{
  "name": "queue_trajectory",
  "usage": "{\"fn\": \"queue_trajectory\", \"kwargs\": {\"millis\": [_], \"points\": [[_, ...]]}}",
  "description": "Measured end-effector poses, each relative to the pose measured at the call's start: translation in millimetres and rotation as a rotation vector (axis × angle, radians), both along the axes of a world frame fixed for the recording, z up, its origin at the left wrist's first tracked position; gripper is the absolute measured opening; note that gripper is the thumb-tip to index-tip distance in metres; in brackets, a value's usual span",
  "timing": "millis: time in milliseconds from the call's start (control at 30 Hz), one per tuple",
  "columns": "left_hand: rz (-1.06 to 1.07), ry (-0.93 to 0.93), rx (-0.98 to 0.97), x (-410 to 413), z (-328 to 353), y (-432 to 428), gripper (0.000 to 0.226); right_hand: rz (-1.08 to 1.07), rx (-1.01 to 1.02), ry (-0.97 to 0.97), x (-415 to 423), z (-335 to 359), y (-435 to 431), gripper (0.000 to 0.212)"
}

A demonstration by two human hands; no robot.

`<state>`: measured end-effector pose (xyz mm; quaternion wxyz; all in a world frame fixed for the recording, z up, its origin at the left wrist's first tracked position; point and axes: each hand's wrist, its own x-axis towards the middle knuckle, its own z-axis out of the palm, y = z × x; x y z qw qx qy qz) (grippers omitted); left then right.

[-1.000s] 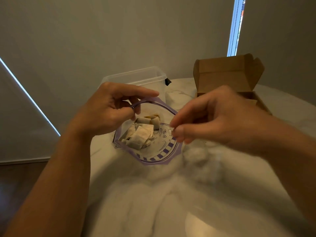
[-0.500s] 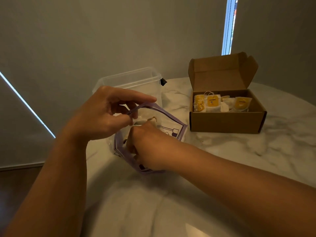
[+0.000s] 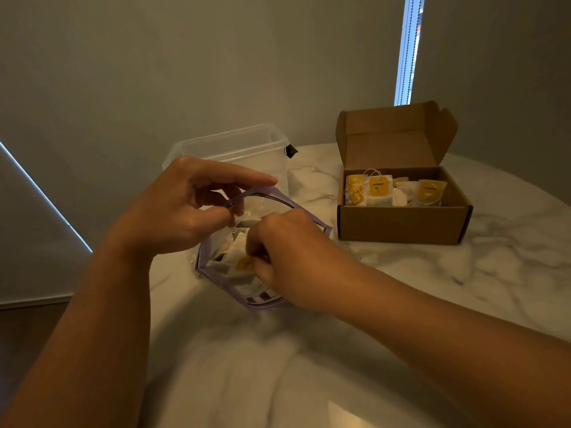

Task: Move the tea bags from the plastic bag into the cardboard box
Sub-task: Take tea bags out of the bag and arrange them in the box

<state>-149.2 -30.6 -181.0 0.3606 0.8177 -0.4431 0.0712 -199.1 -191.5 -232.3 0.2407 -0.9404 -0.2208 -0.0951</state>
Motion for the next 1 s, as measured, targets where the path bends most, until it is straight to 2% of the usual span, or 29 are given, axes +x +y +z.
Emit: {"fn": "queue_trajectory", "kwargs": {"millis": [100, 233, 367, 467, 600, 700, 833, 900, 1000], "points": [[0.013, -0.006, 0.01, 0, 1, 1, 0.057, -0.011, 0.148, -0.054, -11, 12, -22, 0.012], [0.022, -0.007, 0.023, 1, 1, 1, 0.057, 0.102, 0.515, 0.229, -21, 37, -57, 0.015], [0.013, -0.001, 0.002, 0, 0, 1, 0.055, 0.185, 0.799, 0.317, -15, 50, -92, 0.019], [0.006, -0.003, 0.0, 0, 1, 1, 0.057, 0.178, 0.954, 0.316, -9, 53, -118, 0.022], [-0.026, 0.015, 0.004, 0, 2, -1, 0.058, 0.028, 1.058, 0.193, 2, 53, -156, 0.02], [-0.048, 0.021, -0.027, 0, 0, -2, 0.058, -0.186, 0.944, 0.027, 16, 41, -178, 0.012], [-0.058, 0.024, -0.044, 3, -3, -3, 0.059, -0.471, 0.47, -0.154, 34, 26, -197, 0.014], [-0.057, 0.013, -0.034, 4, -4, -3, 0.059, -0.531, 0.28, -0.181, 37, 22, -201, 0.016], [-0.057, 0.009, -0.027, 5, -4, -2, 0.06, -0.566, 0.137, -0.155, 42, 17, -205, 0.018]]}}
